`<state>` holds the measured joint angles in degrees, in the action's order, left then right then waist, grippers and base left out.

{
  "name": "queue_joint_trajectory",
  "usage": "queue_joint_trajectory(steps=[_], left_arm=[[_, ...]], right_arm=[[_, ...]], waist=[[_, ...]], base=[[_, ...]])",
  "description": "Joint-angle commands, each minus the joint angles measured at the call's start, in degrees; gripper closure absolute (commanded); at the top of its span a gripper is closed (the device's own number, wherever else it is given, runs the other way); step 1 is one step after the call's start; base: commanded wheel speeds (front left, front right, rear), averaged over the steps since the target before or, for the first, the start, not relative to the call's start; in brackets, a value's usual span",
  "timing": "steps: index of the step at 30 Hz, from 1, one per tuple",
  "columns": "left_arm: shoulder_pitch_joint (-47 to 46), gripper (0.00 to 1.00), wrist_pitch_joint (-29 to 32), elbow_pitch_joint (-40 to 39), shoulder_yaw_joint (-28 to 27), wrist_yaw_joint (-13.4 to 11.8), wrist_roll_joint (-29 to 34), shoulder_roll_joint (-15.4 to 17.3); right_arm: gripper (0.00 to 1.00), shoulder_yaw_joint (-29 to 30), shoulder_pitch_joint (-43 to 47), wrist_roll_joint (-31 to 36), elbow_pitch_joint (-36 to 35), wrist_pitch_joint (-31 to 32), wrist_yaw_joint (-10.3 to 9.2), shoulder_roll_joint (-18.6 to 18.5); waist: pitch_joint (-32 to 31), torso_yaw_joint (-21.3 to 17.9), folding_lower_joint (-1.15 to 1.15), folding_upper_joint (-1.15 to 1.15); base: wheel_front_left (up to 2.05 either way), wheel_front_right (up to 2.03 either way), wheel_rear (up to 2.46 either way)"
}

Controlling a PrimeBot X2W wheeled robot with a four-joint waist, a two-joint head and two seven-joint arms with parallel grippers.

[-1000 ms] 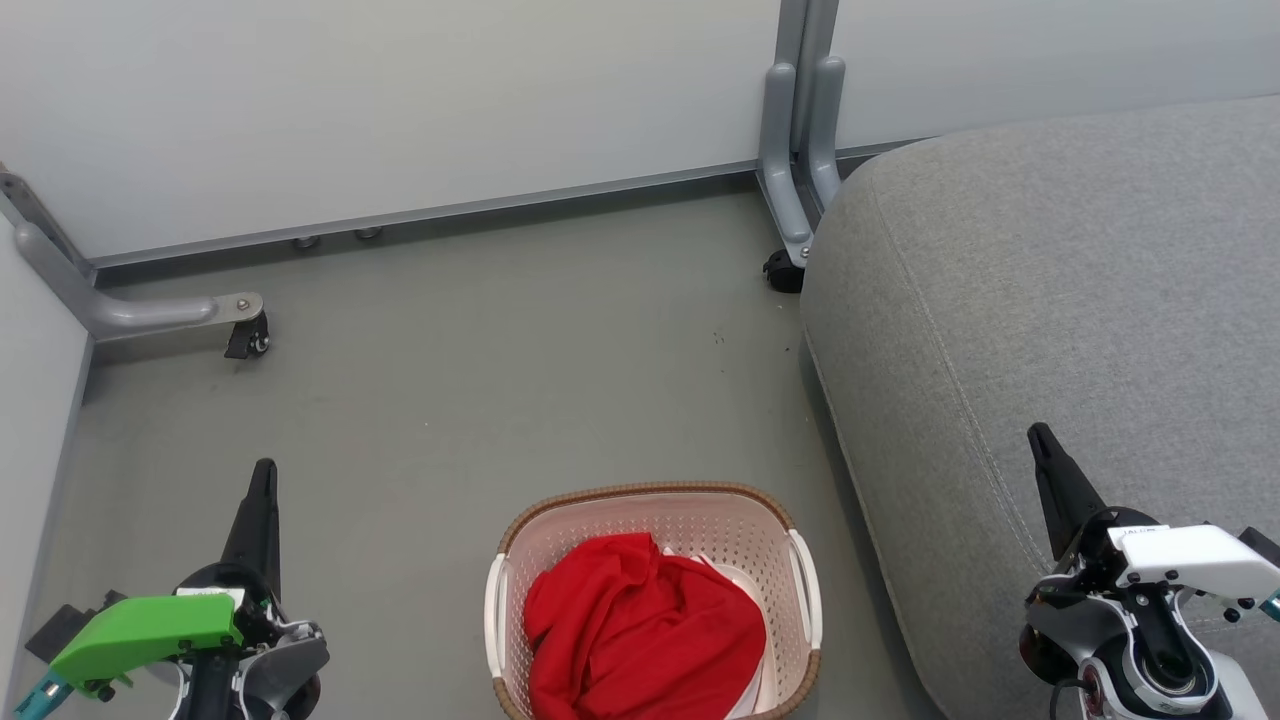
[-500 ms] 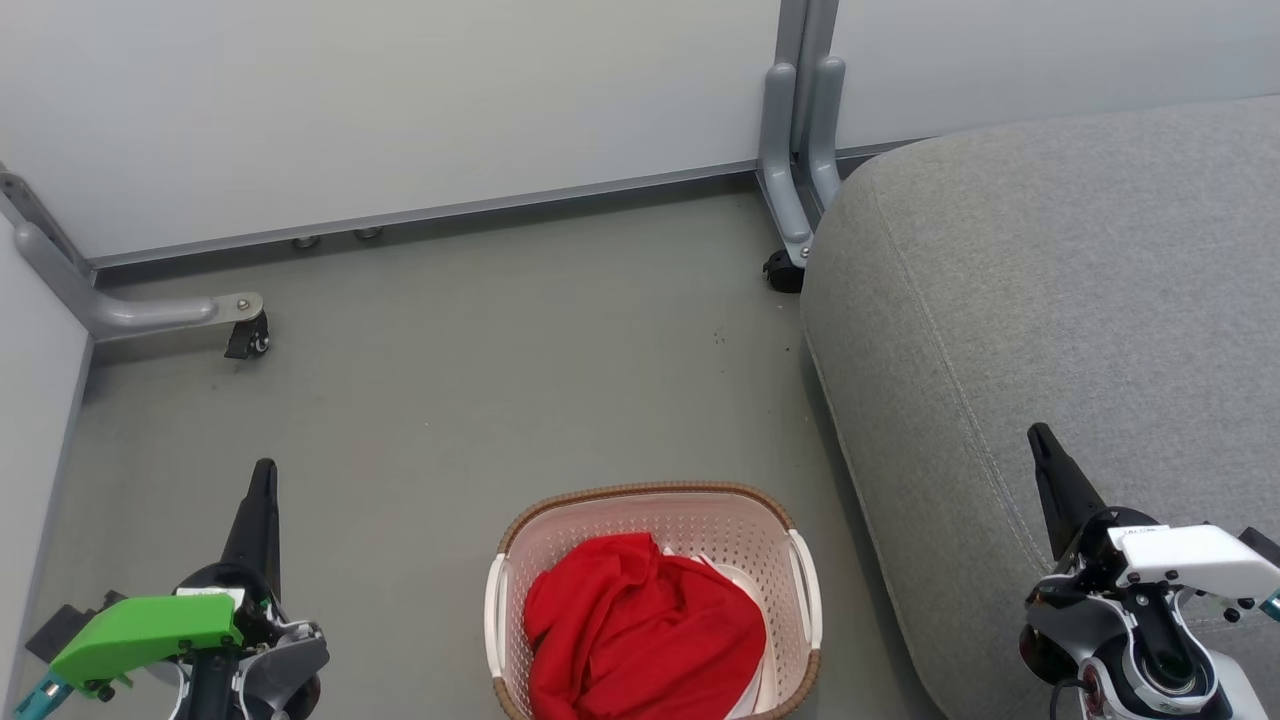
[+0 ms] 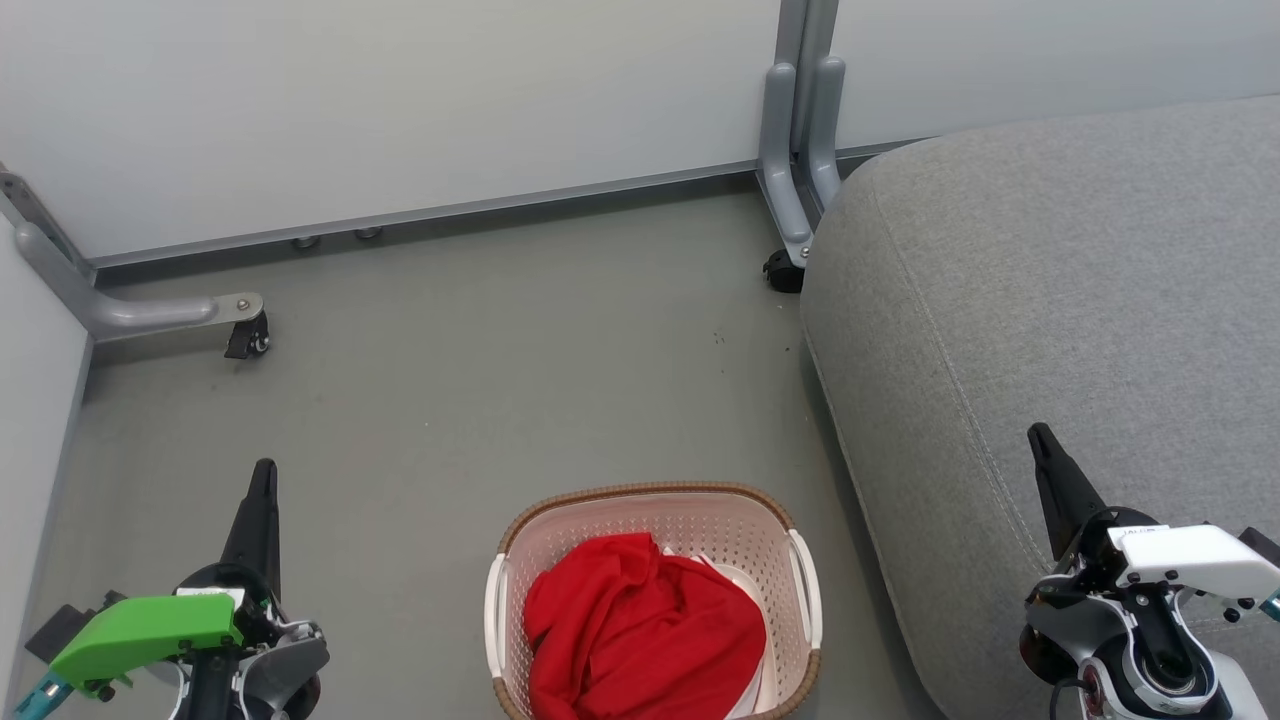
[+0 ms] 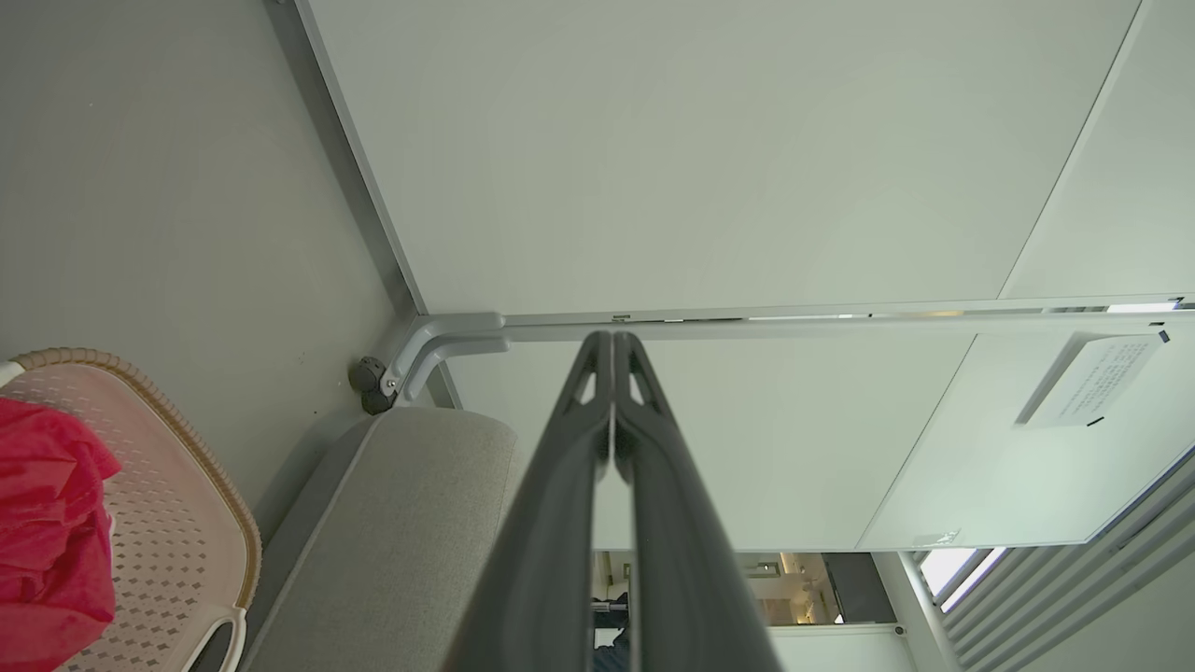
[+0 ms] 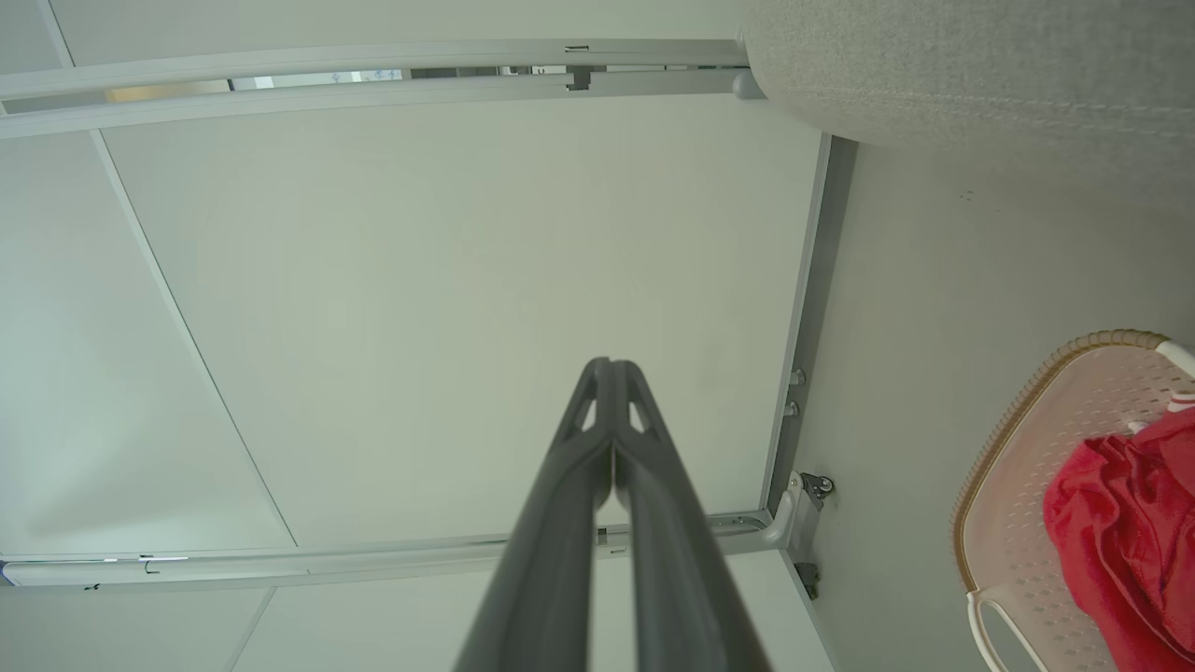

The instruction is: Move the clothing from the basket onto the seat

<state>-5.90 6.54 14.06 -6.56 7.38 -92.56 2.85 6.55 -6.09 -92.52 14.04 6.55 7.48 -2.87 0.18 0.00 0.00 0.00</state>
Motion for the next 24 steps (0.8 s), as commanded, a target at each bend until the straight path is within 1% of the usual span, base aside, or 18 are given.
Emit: queue_joint_trajectory(steps=[1,11,12,15,18,21,24], left_arm=[[-0.8,1.00,0.1,0.0,0.0,0.3,0.3,0.1],[-0.8,1.00,0.1,0.0,0.0,0.3,0.3,0.1],[0.1,0.00,0.0,0.1,0.0,0.0,0.0,0.0],[1.1,0.00,-0.1,1.6,0.1,-0.1,0.0,-0.4],[1.3,0.00,-0.9,1.1,0.9,-0.1,0.9,-0.2],[1.4,0.00,-1.9,0.7,1.4,-0.1,3.6,0.0],[1.4,0.00,-2.7,0.1,1.6,-0.2,8.3,0.1]], right_arm=[[1.00,0.0,-0.4,0.2,0.1,0.1,0.02,-0.1],[1.00,0.0,-0.4,0.2,0.1,0.1,0.02,-0.1],[0.00,0.0,0.1,0.0,0.1,0.0,0.00,0.0],[0.00,-0.1,1.2,0.0,1.5,-0.1,-0.01,0.4],[0.00,-1.0,1.3,0.9,1.2,-0.9,-0.01,0.4],[0.00,-1.1,1.4,3.7,0.9,-1.9,-0.01,0.4],[0.00,-1.5,1.5,8.0,0.2,-2.7,-0.01,0.4]], waist=[[0.0,0.0,0.00,0.00],[0.0,0.0,0.00,0.00],[0.0,0.0,0.00,0.00],[0.0,0.0,0.00,0.00],[0.0,0.0,0.00,0.00],[0.0,0.0,0.00,0.00],[0.1,0.0,0.00,0.00]], base=[[0.00,0.00,0.00],[0.00,0.00,0.00],[0.00,0.00,0.00],[0.00,0.00,0.00],[0.00,0.00,0.00],[0.00,0.00,0.00],[0.00,0.00,0.00]])
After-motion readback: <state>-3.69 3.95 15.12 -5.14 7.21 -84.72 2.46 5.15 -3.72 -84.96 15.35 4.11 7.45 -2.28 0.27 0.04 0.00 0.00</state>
